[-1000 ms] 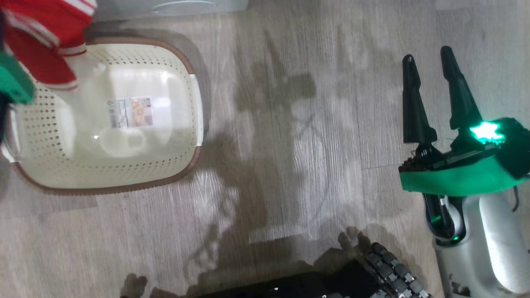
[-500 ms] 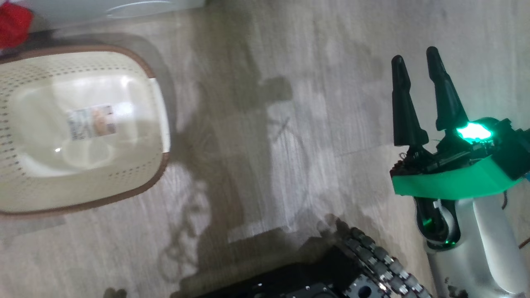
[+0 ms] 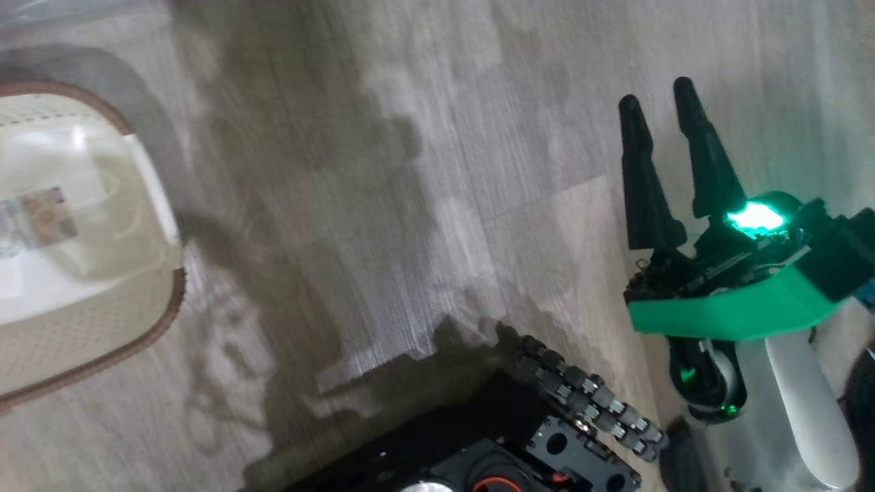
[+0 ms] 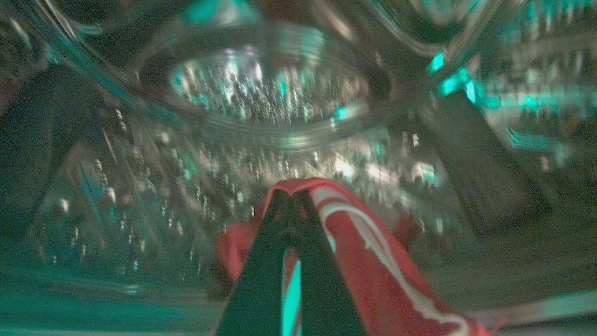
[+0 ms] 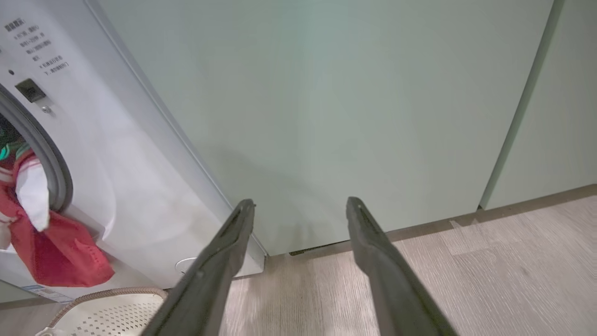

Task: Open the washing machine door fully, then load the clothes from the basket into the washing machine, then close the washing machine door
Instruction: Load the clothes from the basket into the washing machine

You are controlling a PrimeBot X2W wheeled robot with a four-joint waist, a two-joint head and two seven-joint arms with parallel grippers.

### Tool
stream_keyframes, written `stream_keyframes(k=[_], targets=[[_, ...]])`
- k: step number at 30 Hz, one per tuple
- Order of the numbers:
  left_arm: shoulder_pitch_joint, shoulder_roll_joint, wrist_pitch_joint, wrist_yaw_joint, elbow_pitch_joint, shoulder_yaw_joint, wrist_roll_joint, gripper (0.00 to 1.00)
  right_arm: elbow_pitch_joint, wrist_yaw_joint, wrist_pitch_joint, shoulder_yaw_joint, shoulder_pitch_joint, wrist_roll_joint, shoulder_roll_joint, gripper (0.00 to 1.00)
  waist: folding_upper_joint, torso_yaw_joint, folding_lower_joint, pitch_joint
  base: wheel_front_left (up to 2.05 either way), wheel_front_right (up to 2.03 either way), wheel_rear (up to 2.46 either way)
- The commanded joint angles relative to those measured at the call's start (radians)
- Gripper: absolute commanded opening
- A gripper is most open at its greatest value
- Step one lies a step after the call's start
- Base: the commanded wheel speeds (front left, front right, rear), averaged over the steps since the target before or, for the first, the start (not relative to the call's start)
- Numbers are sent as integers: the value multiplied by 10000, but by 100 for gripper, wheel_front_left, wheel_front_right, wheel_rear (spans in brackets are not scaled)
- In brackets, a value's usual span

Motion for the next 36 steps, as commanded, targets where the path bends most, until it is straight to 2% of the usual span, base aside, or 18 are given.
stream_keyframes(k=[1, 5, 8, 17, 18, 19, 27, 32, 36], targets=[[-679, 642, -637, 122, -130, 349, 254, 0, -379, 0, -64, 264, 282, 109, -35, 100, 0, -391, -2, 374, 0, 0, 0], [-1627, 681, -2024, 117, 160, 284, 675, 0, -489, 0, -64, 390, 353, 196, -35, 100, 0, -590, -2, 535, 0, 0, 0], [-2055, 552, -2546, 59, 343, 246, 715, 0, -536, 0, -64, 400, 376, 217, -35, 100, 0, -590, -2, 620, 0, 0, 0], [-2235, -49, -2881, -338, 2304, 127, 209, 1, -630, 0, -64, 343, 139, 151, -35, 100, 0, -205, -2, 723, 0, 0, 0], [-2168, -79, -2989, -366, 2443, 143, 158, 42, -632, 0, -64, 314, 121, 115, -35, 100, 0, -139, -2, 709, 0, 0, 0], [-2060, -69, -3123, -393, 2556, 100, 191, 100, -624, 0, -64, 282, 108, 69, -35, 100, 0, -66, -2, 679, 0, 0, 0], [-777, -463, -4775, -696, 2905, 146, -139, 100, -461, 0, -65, 26, -17, -417, -35, 100, 0, 601, -2, 111, 0, 0, 0], [1003, -1017, -5952, -498, 2425, 432, -581, 100, -280, 0, -65, -236, 39, -843, -35, 100, 0, 1170, -2, -556, 0, 0, 0], [2788, -1541, -6387, -252, 1363, 658, -891, 100, -114, 0, -65, -457, 131, -1191, -35, 100, 0, 1654, -2, -1083, 0, 0, 0]])
